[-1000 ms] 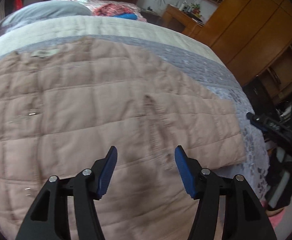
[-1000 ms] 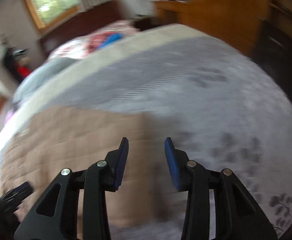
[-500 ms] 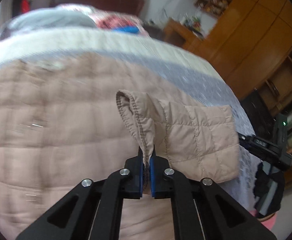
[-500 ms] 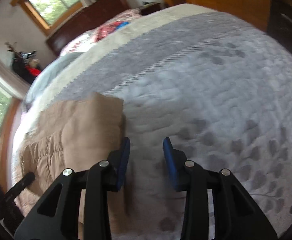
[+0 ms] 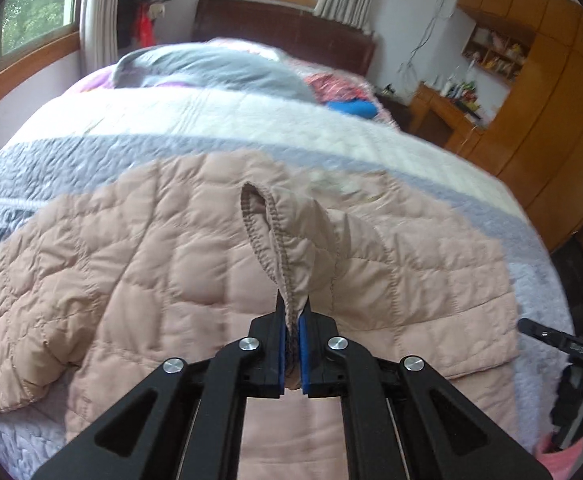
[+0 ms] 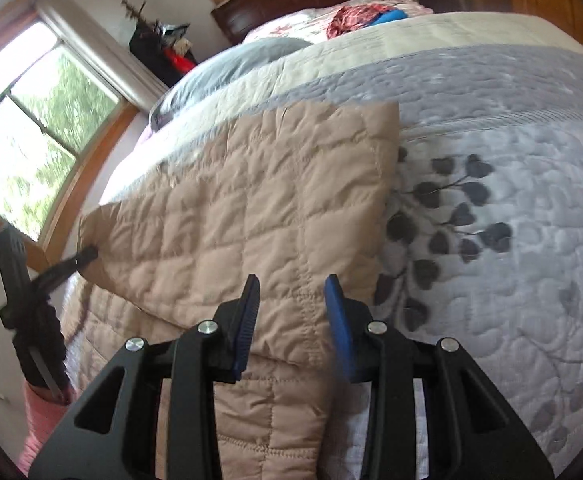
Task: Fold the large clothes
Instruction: 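Fold the held sleeve across the coat body and open the left gripper, then grasp the side edge of the coat with the left gripper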
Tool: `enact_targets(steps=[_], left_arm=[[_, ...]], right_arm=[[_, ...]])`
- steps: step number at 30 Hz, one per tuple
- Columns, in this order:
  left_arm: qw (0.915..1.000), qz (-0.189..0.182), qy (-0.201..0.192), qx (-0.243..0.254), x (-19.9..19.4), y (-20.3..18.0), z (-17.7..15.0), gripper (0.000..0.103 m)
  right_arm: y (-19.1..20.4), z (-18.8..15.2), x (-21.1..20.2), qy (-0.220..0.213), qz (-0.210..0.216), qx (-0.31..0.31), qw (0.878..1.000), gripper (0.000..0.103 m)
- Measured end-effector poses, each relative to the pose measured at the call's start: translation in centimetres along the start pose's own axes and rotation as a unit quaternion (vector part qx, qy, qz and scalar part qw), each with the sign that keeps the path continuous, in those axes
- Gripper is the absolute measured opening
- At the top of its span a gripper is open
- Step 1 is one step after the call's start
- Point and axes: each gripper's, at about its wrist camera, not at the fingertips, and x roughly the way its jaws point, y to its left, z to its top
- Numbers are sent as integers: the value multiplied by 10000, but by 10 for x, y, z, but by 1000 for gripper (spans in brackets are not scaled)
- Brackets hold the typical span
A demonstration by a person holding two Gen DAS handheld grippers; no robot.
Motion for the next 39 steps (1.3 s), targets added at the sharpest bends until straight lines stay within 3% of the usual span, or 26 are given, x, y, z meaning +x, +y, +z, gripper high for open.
enact_targets(steps=[6,10,13,15,17,19,21,25,30,36,39], left_arm=[[9990,99,423,-125,43,28,-24,10],[9995,100,285,-43,44,29,-32,11],[9990,-26,357,-255,40,35,-32,13],[9980,85,381,-494,26,42,-32,24],[9983,246,109,-518,6,48,-23,31],[9984,385,-230,-337,-15,37,-14,31],[9992,257,-276,-112,-21,16,-3,31],[9997,144,42,210,8,-21,9,31],[9969,592,504,149,68,-18,12,32],[9975,463,525,131,74,-13,6,32],[9979,564,251,180,45,-15,5,32]], right_arm=[[2,-6,25,268,-346,-93,9990,25],[6,-9,36,306,-459,-201,9983,25],[7,-8,39,278,-429,-150,9986,25],[9,-7,28,199,-376,-97,9990,29],[20,-1,7,-4,-267,-235,9994,33],[35,8,-5,-129,-296,-347,9989,35],[53,23,-2,-65,-388,-456,9982,35],[75,54,38,267,-847,-513,9947,35],[58,71,94,644,-1108,-239,9915,31],[48,68,103,710,-1009,-86,9923,33],[56,62,77,652,-579,-106,9961,35]])
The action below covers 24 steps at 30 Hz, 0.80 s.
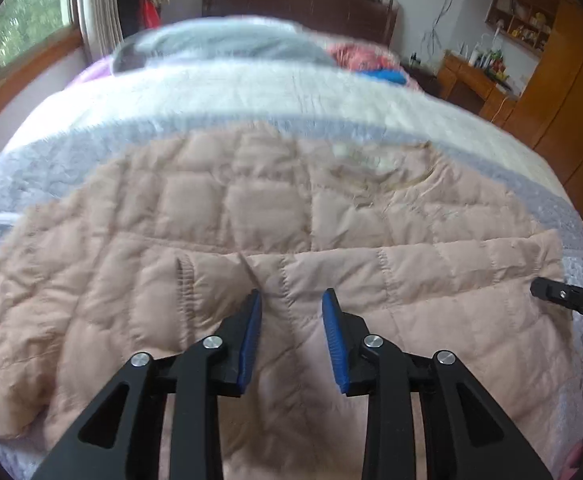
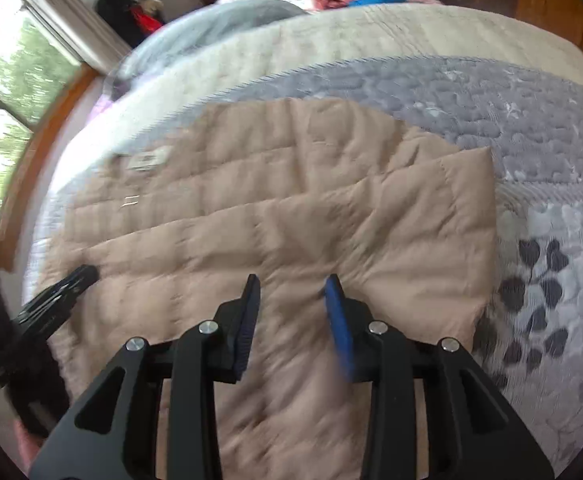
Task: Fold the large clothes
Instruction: 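Grasp the side edge of the coat with the left gripper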
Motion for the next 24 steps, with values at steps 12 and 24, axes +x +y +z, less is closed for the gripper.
enact_targets(steps=[12,24], left_arm=[[9985,-73,175,512,7,-21,-51,34],[9992,-190,-288,-178,-83,52,-57,50]], right_arm=[[16,-67,8,295,-60,-295,9991,34],[-9,-85,-66,-372,242,-222,9988,46]])
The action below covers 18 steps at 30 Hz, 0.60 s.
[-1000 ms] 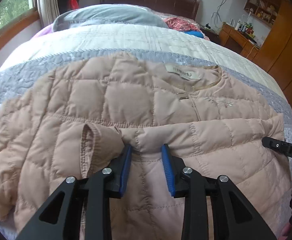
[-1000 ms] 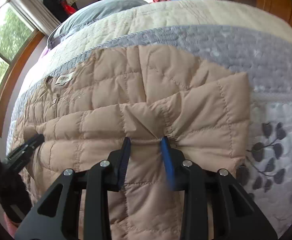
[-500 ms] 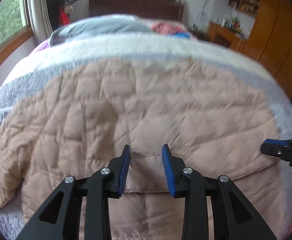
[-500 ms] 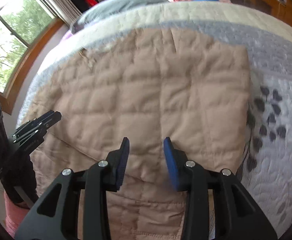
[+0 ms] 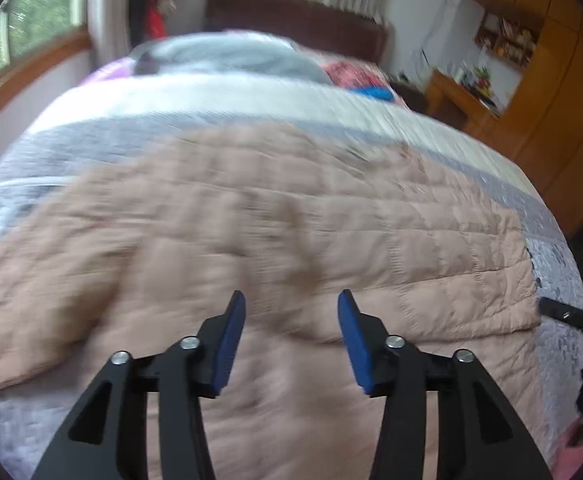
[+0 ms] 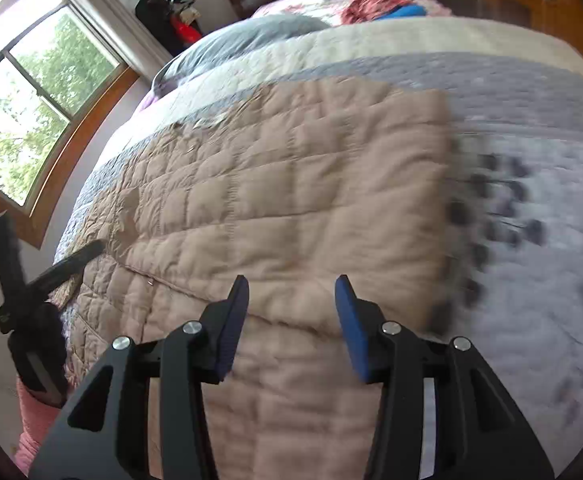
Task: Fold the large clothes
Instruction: 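Grasp the side edge of the coat with the left gripper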
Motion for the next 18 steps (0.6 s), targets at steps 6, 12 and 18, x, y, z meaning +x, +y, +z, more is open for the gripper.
enact_targets(steps=[6,12,18], left_arm=[[9925,806,-25,-917,-51,116,-38,55],[9559,1607,-25,-2458,-90,252,-102,56],[9072,1874,-272,-3756,-112,349,-139,54]], right_arm=[[-33,-16,-21,-112,-344,173,9992,52],[-47,-22,-10,29,-443,203,9988,52],[-43,-21,3,144,-519,152,9984,53]])
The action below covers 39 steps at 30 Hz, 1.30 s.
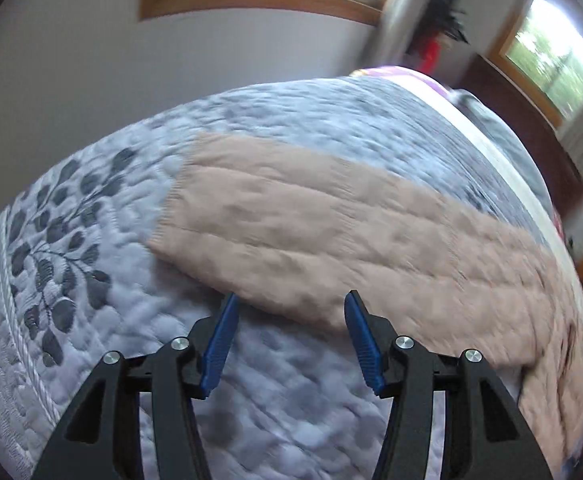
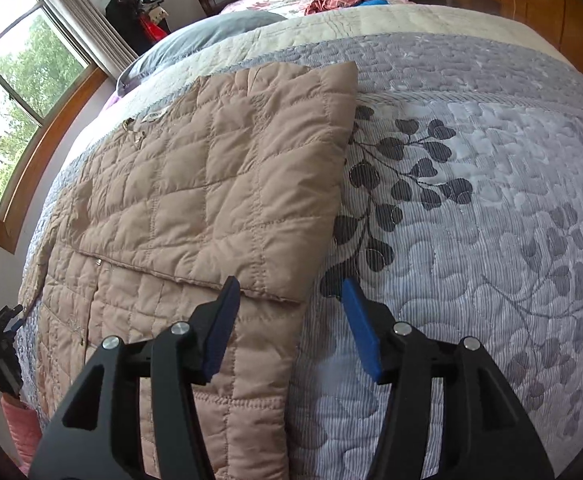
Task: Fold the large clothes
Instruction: 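Grasp the side edge of the coat with the left gripper, then lift the side edge over toward the coat center, open the left gripper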
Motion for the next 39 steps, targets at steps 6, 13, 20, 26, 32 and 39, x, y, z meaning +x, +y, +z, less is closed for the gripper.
enact_targets(steps=[6,13,20,26,32,39], left_arm=[[9971,-535,-50,-531,19,27,16,53],[9885,-944,-230,-1160,21,47,21,9],[9879,-1030,-308,-1116,31,48,15,7],[9891,-917,-518,-1027,20,39,14,5],[9784,-1566,-1339,-144,-46,-21,10,5],[9567,-2163,-1258,1485,-89,-150,-37,5]], right_arm=[[2,0,8,85,-63,-29,9999,54],[7,1,16,153,-97,-47,9998,54],[6,1,27,258,-120,13,9996,54],[9,2,32,234,-158,-14,9996,54],[11,-1,6,-73,-128,-70,9999,54],[37,-10,-12,-115,-61,-386,9992,54]])
